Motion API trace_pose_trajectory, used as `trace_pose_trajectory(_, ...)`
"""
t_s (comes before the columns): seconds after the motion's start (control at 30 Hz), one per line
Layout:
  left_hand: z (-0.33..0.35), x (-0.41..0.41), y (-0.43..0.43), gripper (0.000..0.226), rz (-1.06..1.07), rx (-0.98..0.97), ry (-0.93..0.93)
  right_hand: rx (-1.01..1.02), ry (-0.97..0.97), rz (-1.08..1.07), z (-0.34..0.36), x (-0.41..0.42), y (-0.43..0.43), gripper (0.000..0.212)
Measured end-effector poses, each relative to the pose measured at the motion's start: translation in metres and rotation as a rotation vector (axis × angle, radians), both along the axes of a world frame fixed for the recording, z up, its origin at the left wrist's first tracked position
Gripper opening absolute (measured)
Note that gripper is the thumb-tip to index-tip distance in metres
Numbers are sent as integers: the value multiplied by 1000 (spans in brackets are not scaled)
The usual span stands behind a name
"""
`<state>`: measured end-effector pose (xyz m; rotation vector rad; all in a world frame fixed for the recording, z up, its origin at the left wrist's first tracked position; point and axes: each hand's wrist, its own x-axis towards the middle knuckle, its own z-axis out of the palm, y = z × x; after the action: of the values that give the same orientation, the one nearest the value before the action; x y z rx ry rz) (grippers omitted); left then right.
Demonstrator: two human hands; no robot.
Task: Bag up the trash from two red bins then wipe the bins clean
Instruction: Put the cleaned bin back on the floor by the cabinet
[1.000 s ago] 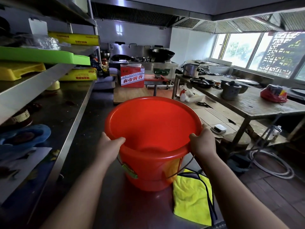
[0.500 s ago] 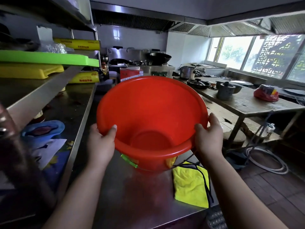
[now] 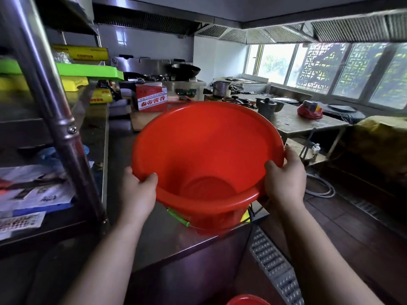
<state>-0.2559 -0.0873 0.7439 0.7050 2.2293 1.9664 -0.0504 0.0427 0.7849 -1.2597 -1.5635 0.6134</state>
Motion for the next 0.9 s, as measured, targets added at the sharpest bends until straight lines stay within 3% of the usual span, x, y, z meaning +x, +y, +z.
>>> trace_pose_trajectory(0.17, -9, 24, -26, 26, -38, -32, -5, -38, -1, -35, -8, 40, -23, 46)
trace_pose_trajectory(0.23, -11, 37, -37, 33, -27, -57, 11, -33, -8, -25, -14, 51, -30, 48)
trace_pose_trajectory(0.37, -16, 61, -59, 15, 8, -75, 2, -59, -28, -1, -32, 71, -40, 68)
trace_pose_trajectory(0.43, -21, 73, -71, 19, 30, -65, -16, -79, -48, 25, -41, 85, -41, 72)
trace_pose_trajectory(0.57, -33, 108, -97, 21, 98, -51, -36, -152, -136, 96, -57, 118, -41, 44)
trace_pose_trajectory(0.67, -46, 139, -120, 23, 152, -69, -38, -179, -165, 166, -72, 140, -45, 47)
trace_pose_trajectory(0.77, -59, 168, -144, 26, 214, -92, -72, -228, -178, 242, -87, 159, -52, 29)
trace_pose_trajectory(0.9, -77, 198, -176, 28, 271, -153, -112, -287, -176, 305, -111, 174, -64, 28)
